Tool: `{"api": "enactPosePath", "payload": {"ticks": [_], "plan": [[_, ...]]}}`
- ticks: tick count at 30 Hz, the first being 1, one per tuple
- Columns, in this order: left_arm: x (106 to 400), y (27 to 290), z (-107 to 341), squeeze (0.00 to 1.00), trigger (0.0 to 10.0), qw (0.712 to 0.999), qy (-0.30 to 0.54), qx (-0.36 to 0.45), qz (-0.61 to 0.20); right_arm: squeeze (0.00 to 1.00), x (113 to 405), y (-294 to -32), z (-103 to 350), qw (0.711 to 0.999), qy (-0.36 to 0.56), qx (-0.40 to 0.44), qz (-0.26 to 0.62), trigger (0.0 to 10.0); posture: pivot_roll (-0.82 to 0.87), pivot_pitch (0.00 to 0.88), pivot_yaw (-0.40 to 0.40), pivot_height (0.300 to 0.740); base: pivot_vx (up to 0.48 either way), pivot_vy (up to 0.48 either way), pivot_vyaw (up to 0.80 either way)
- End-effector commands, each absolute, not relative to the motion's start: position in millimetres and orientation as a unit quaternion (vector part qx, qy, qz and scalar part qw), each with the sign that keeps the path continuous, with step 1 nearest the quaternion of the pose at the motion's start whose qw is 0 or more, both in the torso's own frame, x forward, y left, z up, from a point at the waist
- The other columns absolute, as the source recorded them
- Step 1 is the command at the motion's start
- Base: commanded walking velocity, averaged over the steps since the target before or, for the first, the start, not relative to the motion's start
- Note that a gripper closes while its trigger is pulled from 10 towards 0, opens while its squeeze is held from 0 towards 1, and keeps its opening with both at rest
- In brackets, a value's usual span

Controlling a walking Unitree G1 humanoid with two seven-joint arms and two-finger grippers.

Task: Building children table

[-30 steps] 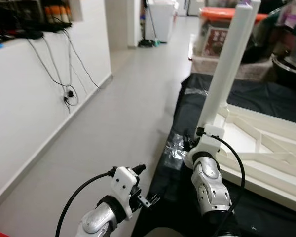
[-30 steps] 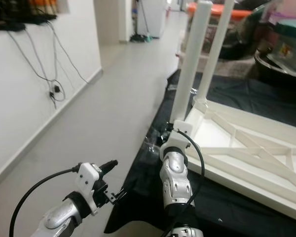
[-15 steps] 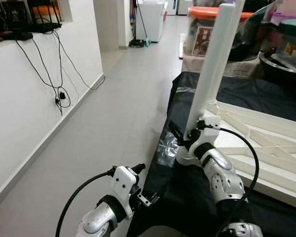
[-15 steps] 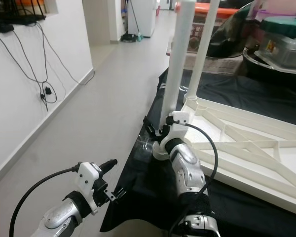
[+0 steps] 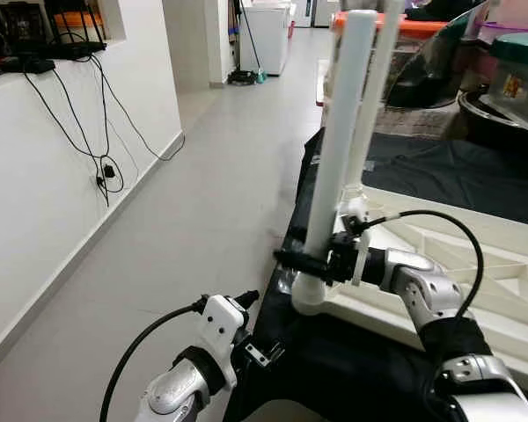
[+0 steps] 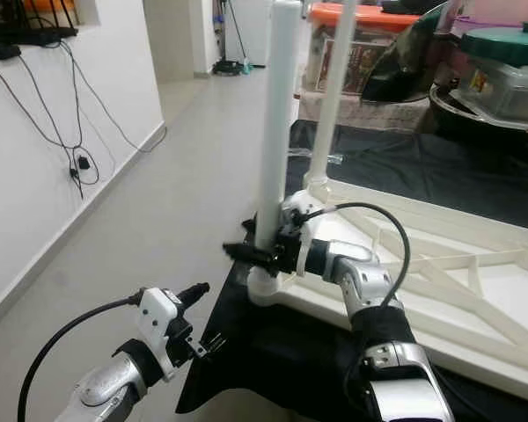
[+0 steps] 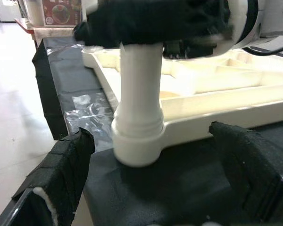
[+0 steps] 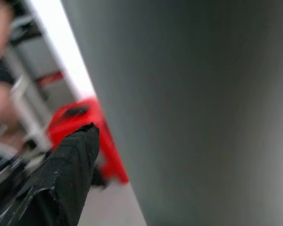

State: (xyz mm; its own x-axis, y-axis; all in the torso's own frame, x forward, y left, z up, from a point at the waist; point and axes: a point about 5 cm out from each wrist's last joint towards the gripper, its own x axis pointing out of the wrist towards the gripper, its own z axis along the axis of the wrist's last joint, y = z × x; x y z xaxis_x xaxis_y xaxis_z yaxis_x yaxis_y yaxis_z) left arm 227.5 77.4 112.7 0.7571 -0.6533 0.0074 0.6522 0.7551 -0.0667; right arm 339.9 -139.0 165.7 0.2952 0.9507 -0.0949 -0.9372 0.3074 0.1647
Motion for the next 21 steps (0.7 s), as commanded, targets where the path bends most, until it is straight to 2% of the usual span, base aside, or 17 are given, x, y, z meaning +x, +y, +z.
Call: {"api": "enactPosePath", "payload": {"ticks": [1, 3, 4, 5, 10, 12, 13, 14, 15, 16, 17, 18, 20, 21], "plan": [[227, 80, 109, 0.00, 10.0, 0.939, 0.017, -0.030, -0.343, 0.00, 333, -124, 154, 0.768, 0.121, 0.020, 0.629, 9.1, 0.08, 0.000, -0.032, 0.740, 0.000, 0.000, 0.00], [227, 80, 109, 0.00, 10.0, 0.938, 0.018, -0.031, -0.344, 0.00, 332, -123, 151, 0.761, 0.127, 0.011, 0.636, 9.1, 0.08, 0.000, -0.032, 0.740, 0.000, 0.000, 0.00], [226, 79, 109, 0.00, 10.0, 0.938, 0.018, -0.031, -0.344, 0.00, 330, -123, 146, 0.756, 0.138, -0.005, 0.640, 3.2, 0.08, 0.000, -0.030, 0.740, 0.000, 0.000, 0.00], [226, 79, 109, 0.00, 10.0, 0.938, 0.018, -0.032, -0.345, 0.00, 330, -124, 142, 0.757, 0.145, -0.020, 0.637, 0.0, 0.08, 0.000, -0.035, 0.740, 0.000, 0.000, 0.00], [226, 79, 108, 0.00, 10.0, 0.938, 0.018, -0.032, -0.345, 0.00, 329, -126, 137, 0.757, 0.148, -0.043, 0.635, 0.0, 0.08, 0.000, -0.035, 0.740, 0.000, 0.000, 0.00], [226, 79, 108, 0.00, 10.0, 0.938, 0.019, -0.033, -0.345, 0.00, 345, -128, 135, 0.835, 0.123, -0.062, 0.533, 0.0, 0.08, 0.000, -0.039, 0.740, 0.000, 0.000, 0.00], [226, 79, 108, 0.00, 10.0, 0.938, 0.019, -0.033, -0.345, 0.00, 345, -128, 135, 0.835, 0.123, -0.062, 0.533, 0.0, 0.08, 0.000, -0.039, 0.740, 0.000, 0.000, 0.00], [225, 78, 108, 0.00, 10.0, 0.938, 0.019, -0.033, -0.345, 0.00, 350, -130, 134, 0.864, 0.117, -0.064, 0.486, 0.0, 0.08, 0.000, -0.039, 0.740, 0.000, 0.000, 0.00], [225, 78, 108, 0.00, 10.0, 0.938, 0.019, -0.033, -0.345, 0.00, 350, -130, 134, 0.864, 0.117, -0.064, 0.486, 0.0, 0.08, 0.000, -0.039, 0.740, 0.000, 0.000, 0.00], [225, 78, 108, 0.00, 10.0, 0.938, 0.019, -0.034, -0.346, 0.00, 355, -135, 131, 0.897, 0.122, -0.059, 0.421, 0.0, 0.08, 0.000, -0.040, 0.740, 0.000, 0.000, 0.00], [225, 78, 108, 0.00, 10.0, 0.938, 0.019, -0.034, -0.346, 0.00, 355, -135, 131, 0.897, 0.122, -0.059, 0.421, 0.0, 0.08, 0.000, -0.040, 0.740, 0.000, 0.000, 0.00], [225, 78, 108, 0.00, 10.0, 0.938, 0.019, -0.034, -0.346, 0.00, 359, -140, 129, 0.922, 0.130, -0.050, 0.361, 0.0, 0.07, 0.000, -0.036, 0.740, 0.000, 0.000, 0.00], [225, 78, 108, 0.00, 10.0, 0.938, 0.019, -0.034, -0.346, 0.00, 359, -140, 129, 0.922, 0.130, -0.050, 0.361, 0.0, 0.07, 0.000, -0.036, 0.740, 0.000, 0.000, 0.00], [224, 78, 108, 0.00, 10.0, 0.937, 0.020, -0.035, -0.347, 0.00, 364, -162, 122, 0.977, 0.140, -0.020, 0.162, 0.0, 0.07, 0.000, -0.036, 0.740, 0.000, 0.000, 0.00]]}}
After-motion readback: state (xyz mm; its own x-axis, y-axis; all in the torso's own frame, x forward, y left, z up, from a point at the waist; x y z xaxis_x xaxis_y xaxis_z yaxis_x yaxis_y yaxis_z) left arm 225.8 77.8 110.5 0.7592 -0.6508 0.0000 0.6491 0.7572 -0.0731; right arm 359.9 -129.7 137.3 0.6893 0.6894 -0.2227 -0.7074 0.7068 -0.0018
